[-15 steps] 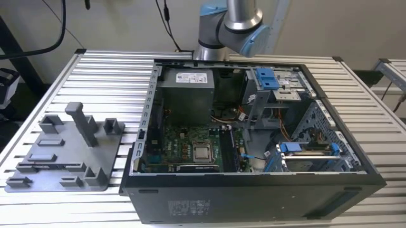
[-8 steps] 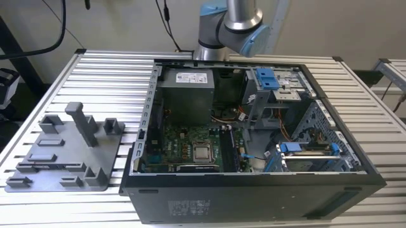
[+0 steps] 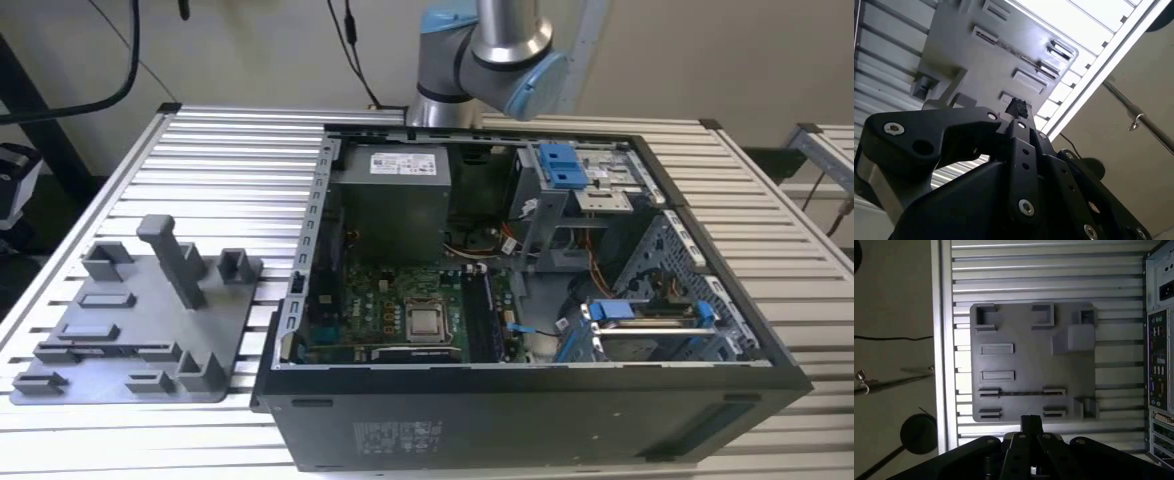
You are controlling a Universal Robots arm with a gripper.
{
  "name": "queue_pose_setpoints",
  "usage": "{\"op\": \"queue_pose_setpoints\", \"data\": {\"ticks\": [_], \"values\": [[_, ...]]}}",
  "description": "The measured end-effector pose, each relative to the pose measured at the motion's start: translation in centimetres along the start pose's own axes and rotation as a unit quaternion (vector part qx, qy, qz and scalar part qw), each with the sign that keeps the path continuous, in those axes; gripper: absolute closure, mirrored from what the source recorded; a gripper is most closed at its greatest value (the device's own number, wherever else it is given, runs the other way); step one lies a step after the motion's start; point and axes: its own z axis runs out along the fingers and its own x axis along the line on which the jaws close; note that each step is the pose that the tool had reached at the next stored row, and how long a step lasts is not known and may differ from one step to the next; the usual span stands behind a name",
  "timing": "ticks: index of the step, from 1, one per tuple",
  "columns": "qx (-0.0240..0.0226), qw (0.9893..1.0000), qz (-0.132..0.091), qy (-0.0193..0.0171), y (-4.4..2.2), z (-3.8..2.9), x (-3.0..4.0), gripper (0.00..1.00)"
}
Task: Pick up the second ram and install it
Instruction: 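Pick up the second ram and move it above second insertion slot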
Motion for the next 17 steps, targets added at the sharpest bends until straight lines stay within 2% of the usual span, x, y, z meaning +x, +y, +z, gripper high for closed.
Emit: {"op": "queue_pose_setpoints", "data": {"ticks": [3, 6, 9, 13, 14, 17], "values": [[-0.0003, 0.9997, -0.023, 0.0012, 0.0, 0.0, 0.0, 0.89], [-0.0006, 0.999, -0.045, 0.0025, 0.0, -0.01, 0.0, 0.89], [-0.0009, 0.9976, -0.069, 0.0037, 0.0, -0.01, 0.0, 0.89], [-0.0013, 0.9951, -0.099, 0.0053, 0.0, -0.01, 0.0, 0.89], [-0.0013, 0.9947, -0.103, 0.0055, 0.0, -0.01, 0.0, 0.89], [-0.0013, 0.9946, -0.104, 0.0056, 0.0, -0.01, 0.0, 0.89]]}}
